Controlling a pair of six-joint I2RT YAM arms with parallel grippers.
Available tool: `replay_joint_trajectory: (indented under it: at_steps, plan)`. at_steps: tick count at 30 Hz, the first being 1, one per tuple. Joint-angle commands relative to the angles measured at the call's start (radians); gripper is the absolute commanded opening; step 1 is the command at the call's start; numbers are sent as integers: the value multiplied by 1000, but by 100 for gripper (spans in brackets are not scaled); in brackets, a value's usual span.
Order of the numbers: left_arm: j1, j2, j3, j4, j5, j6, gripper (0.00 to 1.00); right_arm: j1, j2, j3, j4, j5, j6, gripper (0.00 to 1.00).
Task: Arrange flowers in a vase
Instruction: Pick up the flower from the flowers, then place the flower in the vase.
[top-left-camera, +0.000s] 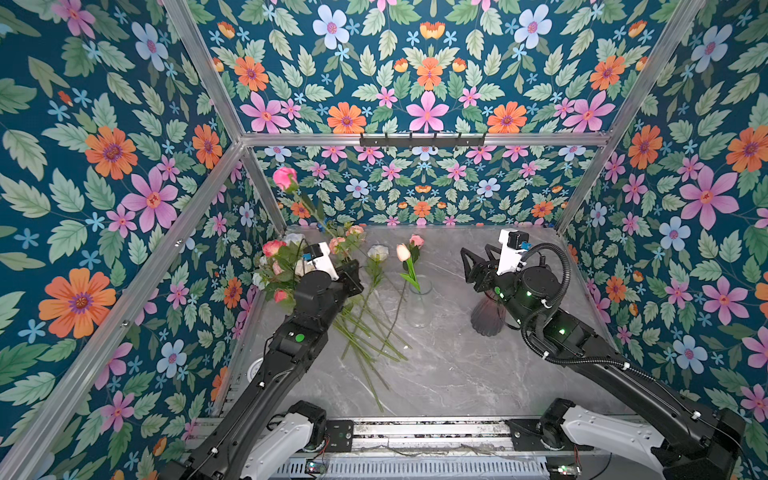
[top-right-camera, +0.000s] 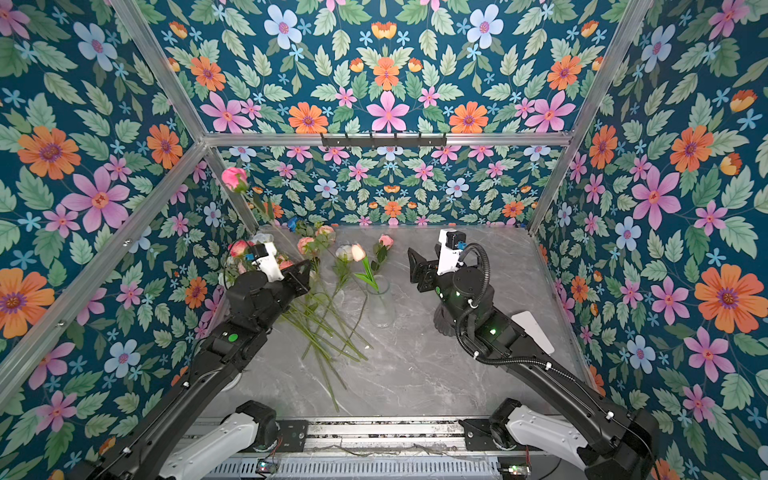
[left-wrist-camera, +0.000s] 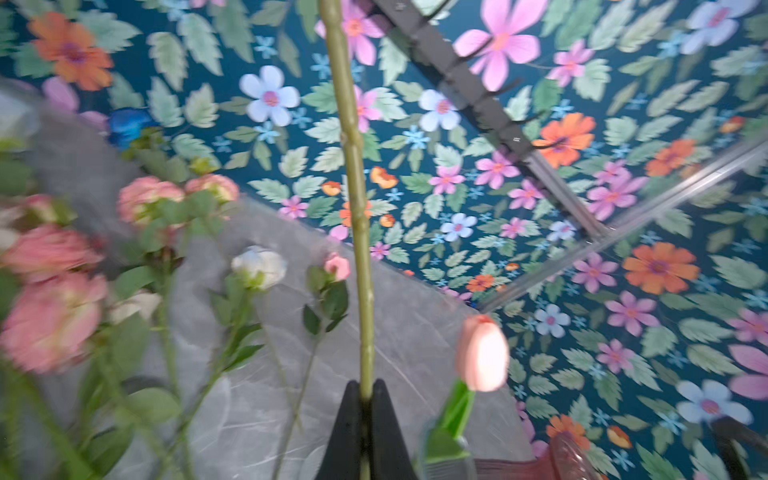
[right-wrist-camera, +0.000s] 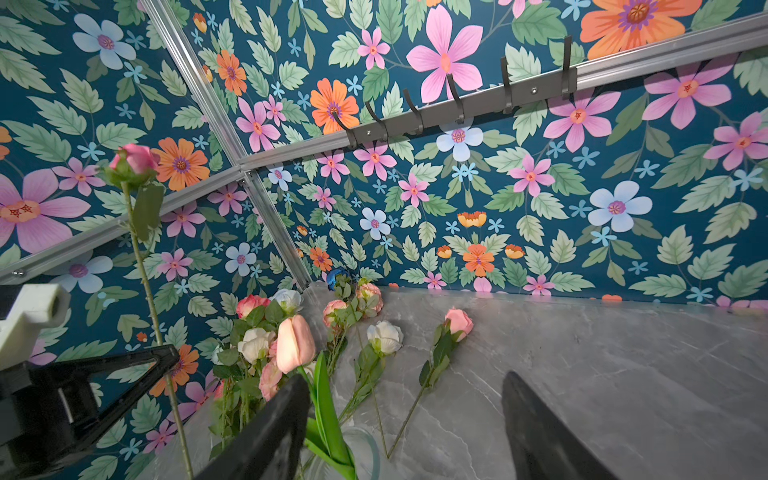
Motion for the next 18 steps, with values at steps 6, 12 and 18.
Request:
replay_joint_trajectory:
  at_steps: [6, 12, 18]
  plan:
    - [-149, 138, 85, 263, -109, 151, 0, 1, -20, 20, -25, 19, 4, 72]
    - [-215, 168, 159, 299, -142, 247, 0, 0, -32, 20, -35, 24, -2, 72]
    - [-283, 243, 184, 360, -218, 354, 0, 0, -38, 16, -31, 27, -3, 72]
